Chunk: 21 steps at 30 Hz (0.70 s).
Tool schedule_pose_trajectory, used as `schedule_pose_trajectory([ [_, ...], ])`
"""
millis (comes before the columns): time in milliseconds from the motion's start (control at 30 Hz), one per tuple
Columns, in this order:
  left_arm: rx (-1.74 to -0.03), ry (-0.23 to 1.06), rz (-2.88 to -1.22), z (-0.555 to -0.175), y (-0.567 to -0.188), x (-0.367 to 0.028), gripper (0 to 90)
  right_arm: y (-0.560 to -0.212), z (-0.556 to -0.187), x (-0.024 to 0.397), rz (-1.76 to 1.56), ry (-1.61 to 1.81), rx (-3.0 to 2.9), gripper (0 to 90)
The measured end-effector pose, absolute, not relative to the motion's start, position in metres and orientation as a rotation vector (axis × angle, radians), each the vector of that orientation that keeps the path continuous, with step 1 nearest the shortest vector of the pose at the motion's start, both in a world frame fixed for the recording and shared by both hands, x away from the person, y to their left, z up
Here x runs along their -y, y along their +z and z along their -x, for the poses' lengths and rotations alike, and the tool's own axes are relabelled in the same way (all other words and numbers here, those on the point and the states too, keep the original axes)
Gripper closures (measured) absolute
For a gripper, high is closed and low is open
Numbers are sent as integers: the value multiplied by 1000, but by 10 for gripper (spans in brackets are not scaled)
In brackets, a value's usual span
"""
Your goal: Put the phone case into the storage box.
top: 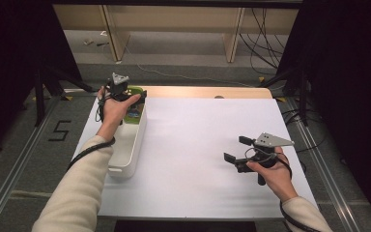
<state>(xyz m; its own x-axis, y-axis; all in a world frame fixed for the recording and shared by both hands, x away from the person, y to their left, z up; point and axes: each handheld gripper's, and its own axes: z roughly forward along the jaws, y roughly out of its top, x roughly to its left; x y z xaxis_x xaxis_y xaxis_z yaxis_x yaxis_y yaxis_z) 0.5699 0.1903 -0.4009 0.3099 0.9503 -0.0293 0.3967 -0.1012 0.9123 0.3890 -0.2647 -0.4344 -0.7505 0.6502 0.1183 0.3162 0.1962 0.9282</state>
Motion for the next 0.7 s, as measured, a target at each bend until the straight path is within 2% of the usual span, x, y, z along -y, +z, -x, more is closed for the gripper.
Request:
schedule_pose_trajectory([
  [700, -1174, 808, -1634, -564, -381, -189, 0, -434, -389, 265, -915, 1570, -2179, 64],
])
